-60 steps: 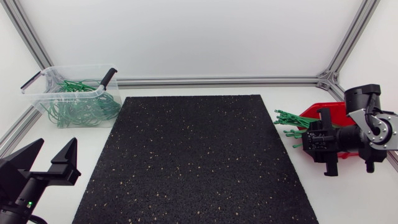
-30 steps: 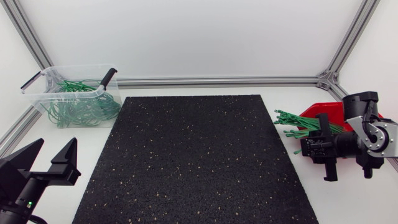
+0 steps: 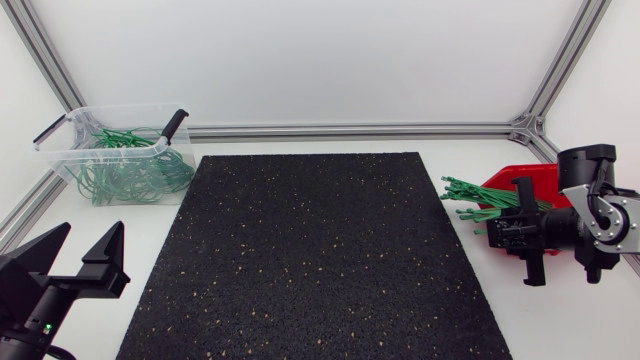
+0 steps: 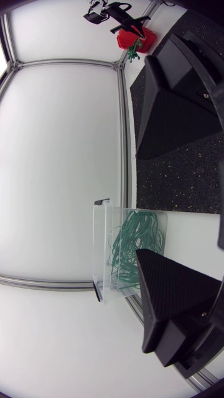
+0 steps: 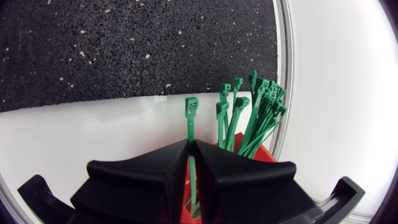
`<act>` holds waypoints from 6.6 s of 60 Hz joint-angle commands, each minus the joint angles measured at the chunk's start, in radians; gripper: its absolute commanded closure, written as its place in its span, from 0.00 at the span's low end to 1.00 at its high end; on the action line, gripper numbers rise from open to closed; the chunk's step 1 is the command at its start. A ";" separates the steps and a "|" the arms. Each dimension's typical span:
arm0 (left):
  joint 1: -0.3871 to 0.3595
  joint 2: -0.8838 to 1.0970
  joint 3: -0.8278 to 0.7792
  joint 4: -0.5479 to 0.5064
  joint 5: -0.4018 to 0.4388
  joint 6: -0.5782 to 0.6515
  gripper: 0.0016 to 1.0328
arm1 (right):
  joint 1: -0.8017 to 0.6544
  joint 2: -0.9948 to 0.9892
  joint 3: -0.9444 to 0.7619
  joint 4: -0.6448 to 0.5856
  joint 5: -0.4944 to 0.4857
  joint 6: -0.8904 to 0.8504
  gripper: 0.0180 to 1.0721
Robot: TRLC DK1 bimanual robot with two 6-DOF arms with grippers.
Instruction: Take a green cable tie from the red box, thread the tail through the head to close it, then place it in the transparent bin on the left.
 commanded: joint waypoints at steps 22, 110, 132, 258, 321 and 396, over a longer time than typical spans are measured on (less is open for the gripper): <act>-0.011 -0.007 -0.039 -0.026 -0.002 -0.009 0.03 | -0.002 -0.057 0.002 -0.035 0.026 -0.012 0.95; -0.127 -0.007 -0.039 -0.023 -0.002 -0.027 0.03 | 0.728 -0.271 0.424 -0.742 -0.090 1.069 0.95; -0.144 -0.005 -0.036 -0.027 -0.002 0.010 0.03 | 0.716 -0.102 0.491 -0.758 -0.492 1.236 0.95; -0.482 1.139 0.725 0.272 0.980 -0.498 0.04 | 0.610 0.016 0.312 0.052 -1.175 1.899 0.95; -0.491 1.222 0.737 0.362 0.963 -0.593 0.76 | 0.596 0.010 0.252 0.259 -1.155 2.040 0.95; -0.519 1.222 0.745 0.365 0.894 -0.599 0.96 | 0.629 0.001 0.235 0.266 -1.117 2.045 0.95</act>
